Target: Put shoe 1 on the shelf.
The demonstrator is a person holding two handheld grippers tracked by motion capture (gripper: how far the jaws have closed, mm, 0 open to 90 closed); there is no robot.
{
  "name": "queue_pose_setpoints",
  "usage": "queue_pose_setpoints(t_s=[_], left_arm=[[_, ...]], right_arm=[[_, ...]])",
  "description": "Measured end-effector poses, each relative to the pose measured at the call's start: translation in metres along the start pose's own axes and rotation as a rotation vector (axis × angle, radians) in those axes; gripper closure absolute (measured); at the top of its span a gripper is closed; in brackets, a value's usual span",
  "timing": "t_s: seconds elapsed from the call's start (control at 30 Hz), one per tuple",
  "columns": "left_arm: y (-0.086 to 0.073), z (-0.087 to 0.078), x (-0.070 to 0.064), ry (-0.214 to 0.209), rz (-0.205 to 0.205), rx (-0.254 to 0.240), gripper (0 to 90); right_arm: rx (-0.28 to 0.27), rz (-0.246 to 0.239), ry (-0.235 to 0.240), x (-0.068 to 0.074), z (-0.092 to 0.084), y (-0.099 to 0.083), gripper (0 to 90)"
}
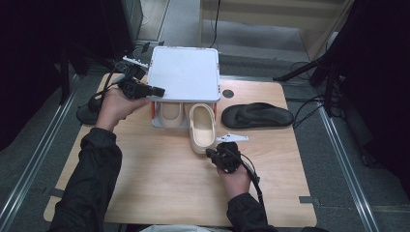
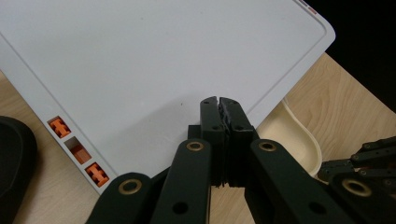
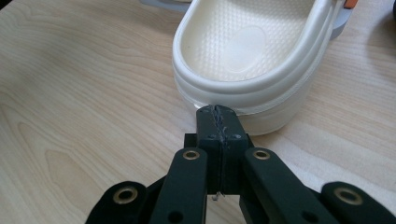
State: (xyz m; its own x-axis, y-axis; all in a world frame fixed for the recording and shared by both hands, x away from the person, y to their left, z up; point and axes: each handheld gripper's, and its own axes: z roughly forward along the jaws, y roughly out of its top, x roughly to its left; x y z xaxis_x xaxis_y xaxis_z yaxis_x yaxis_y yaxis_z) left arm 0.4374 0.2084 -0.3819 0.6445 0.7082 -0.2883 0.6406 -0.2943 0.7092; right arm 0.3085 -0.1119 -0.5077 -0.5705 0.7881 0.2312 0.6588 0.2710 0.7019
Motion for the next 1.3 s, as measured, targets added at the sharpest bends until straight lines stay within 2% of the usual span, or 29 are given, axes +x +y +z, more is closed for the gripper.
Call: queue_pose_setpoints(t_s=[0.4, 0.87, 1.0, 1.17, 1.3], left_arm=[[0.0, 0.0, 0.0, 0.0, -0.001, 0.0, 89.5], [0.0, 0.0, 0.001, -0.005, -0.004, 0.0, 89.3], [0.0, 0.0, 0.001, -0.005, -0.004, 0.001, 89.3], [0.0, 0.0, 0.001, -0.007, -0.011, -0.002, 88.7], [0.0, 0.0, 0.001, -0.009, -0.011, -0.003, 88.4]], right_arm=[[0.018, -0.033, -0.006, -0.001, 0.019, 0.021, 90.0], [0.026, -0.008, -0.021, -0.008, 0.051, 0.059, 90.0], [0.022, 0.001, -0.024, -0.009, 0.057, 0.065, 90.0], [0.014, -0.004, -0.053, -0.008, 0.069, 0.073, 90.0], [0.006, 0.004, -0.048, -0.007, 0.073, 0.075, 90.0]])
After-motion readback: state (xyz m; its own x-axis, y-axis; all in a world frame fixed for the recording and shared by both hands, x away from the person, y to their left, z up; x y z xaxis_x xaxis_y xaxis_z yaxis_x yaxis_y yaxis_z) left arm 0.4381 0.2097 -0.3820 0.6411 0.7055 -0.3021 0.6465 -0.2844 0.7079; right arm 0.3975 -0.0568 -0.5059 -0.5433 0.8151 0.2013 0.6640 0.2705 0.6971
